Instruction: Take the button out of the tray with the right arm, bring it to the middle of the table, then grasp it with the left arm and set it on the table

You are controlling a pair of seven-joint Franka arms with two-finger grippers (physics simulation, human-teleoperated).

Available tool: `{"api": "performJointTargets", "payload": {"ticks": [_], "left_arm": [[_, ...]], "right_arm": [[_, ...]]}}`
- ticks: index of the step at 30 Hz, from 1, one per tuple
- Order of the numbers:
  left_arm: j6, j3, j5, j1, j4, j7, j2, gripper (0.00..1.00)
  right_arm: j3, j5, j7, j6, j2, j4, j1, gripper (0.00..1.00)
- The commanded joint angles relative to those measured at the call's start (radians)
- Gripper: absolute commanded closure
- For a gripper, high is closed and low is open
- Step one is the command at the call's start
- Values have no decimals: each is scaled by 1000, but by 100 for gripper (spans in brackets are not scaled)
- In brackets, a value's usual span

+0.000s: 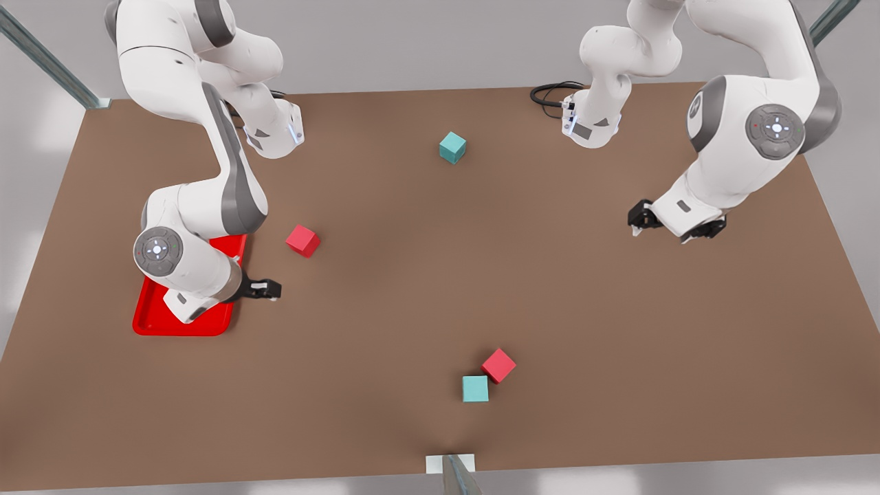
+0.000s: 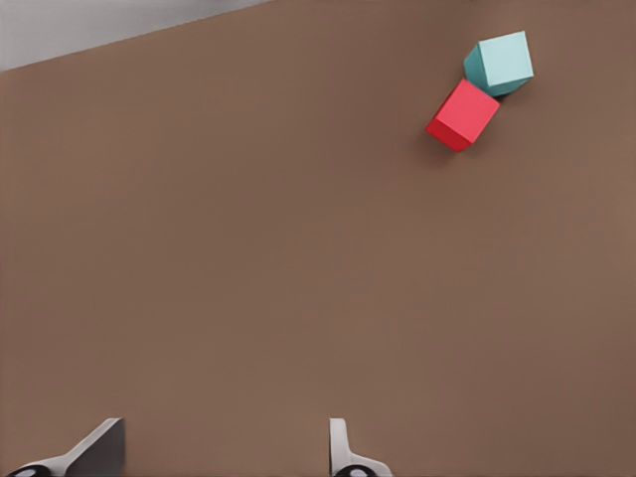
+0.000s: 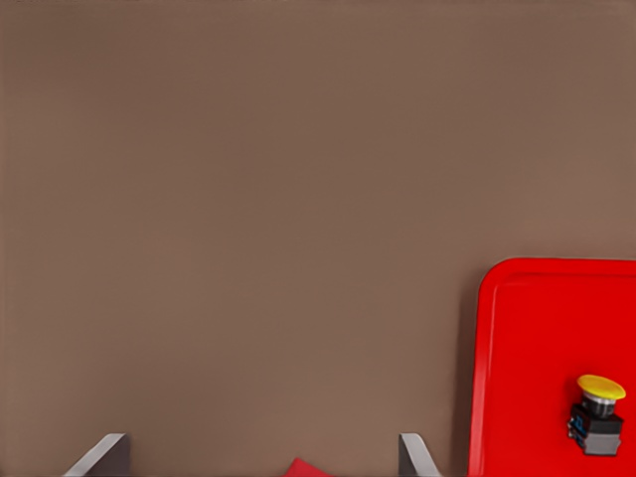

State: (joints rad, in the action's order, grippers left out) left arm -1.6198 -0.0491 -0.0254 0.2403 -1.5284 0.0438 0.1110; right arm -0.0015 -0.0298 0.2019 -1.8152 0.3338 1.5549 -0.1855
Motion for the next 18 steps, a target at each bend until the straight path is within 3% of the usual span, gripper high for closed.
{"api": "performJointTargets", "payload": {"ticks": [1,5,8,11,14,16,18], "left_arm": [[-37,0,-2,2,-1,8,4,0],[-38,0,-1,1,-1,8,4,0],[-41,0,-1,1,-1,8,7,0],[-45,0,-1,-3,-1,10,13,0],[-45,0,-1,-3,-1,10,15,0],[-45,0,1,-4,-1,11,15,0],[-45,0,1,-4,-1,11,15,0]], "right_arm": [[0,-2,16,-16,-1,1,0,0],[0,-5,-47,122,25,-53,15,0],[3,-47,2,197,25,31,1,0],[0,-39,-186,-295,-35,451,104,0],[0,-18,-259,-380,-84,518,172,0],[0,-16,-329,-490,-176,652,235,0],[0,-16,-409,-513,-171,657,299,0]]}}
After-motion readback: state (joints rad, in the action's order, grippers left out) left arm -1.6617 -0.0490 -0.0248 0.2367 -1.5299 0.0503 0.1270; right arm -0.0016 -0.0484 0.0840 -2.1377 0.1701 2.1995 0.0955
